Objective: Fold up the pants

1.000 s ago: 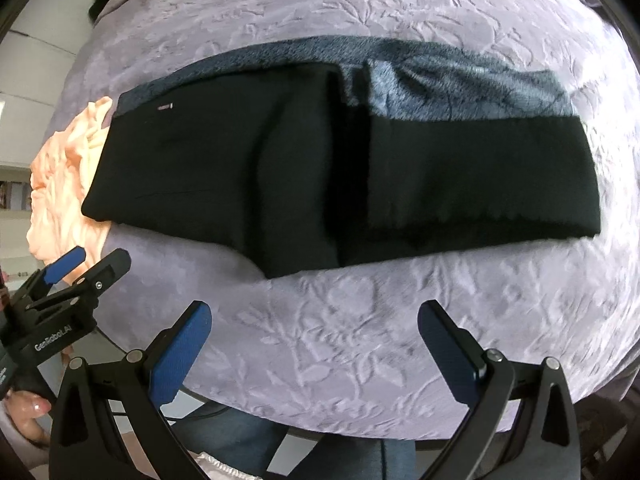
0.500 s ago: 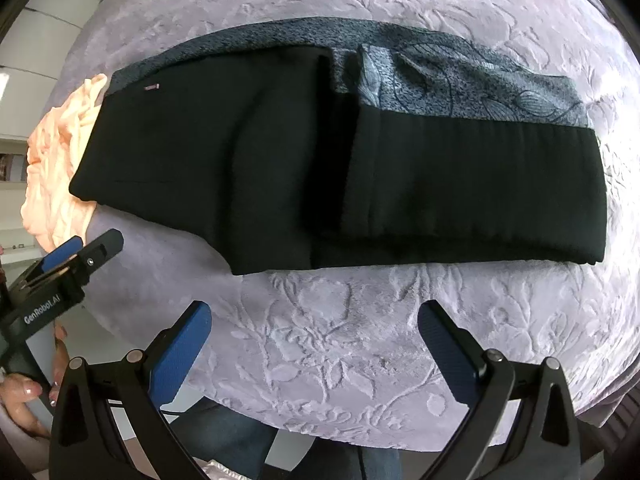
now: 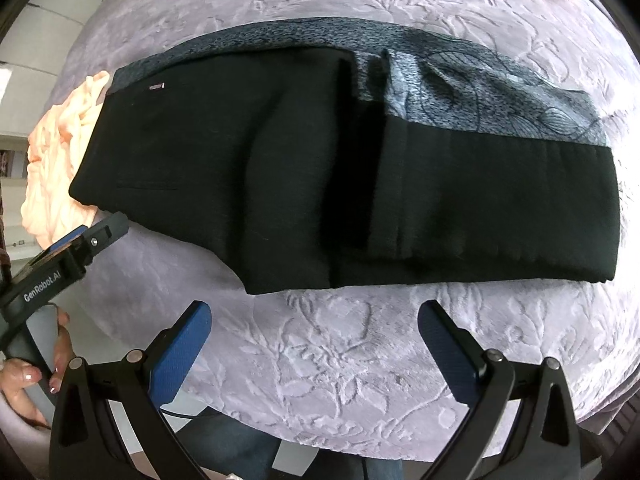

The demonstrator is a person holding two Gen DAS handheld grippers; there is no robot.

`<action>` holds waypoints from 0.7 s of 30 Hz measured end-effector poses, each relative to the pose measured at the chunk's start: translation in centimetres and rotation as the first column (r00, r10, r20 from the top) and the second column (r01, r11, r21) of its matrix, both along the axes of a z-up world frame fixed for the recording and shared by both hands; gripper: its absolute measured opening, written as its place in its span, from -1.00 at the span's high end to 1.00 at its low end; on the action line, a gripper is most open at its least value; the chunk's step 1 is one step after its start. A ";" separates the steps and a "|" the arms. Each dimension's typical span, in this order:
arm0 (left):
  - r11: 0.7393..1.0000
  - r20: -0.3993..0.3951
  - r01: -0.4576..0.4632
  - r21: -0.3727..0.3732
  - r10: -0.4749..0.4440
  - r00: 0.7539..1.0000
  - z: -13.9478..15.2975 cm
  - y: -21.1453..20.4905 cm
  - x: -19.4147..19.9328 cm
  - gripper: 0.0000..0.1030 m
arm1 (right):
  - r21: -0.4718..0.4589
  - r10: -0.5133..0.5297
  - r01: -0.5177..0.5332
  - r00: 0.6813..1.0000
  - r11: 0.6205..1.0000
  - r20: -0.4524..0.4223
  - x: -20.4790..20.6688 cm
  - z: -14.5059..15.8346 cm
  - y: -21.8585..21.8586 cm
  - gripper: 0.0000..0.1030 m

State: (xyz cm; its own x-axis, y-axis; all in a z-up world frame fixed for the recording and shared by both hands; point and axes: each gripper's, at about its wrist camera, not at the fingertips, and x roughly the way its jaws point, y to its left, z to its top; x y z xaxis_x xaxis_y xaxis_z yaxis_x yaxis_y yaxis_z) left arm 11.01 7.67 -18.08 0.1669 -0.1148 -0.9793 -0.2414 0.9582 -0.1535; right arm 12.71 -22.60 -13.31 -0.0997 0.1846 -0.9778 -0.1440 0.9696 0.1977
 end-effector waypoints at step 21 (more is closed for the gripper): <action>0.869 0.130 -0.170 -0.465 0.256 0.958 -4.9 7.0 1.3 -0.99 | 0.101 0.059 -0.056 0.998 0.993 -0.022 -1.0 -2.2 3.4 -1.00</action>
State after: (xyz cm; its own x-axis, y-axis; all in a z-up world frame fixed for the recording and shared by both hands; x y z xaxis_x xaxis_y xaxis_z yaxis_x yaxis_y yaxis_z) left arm 12.29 14.64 -22.93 0.4066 -0.4716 -0.7825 -0.3581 0.7057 -0.6114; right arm 11.74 -19.24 -15.54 -0.1369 0.2744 -0.9518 -0.1926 0.9351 0.2973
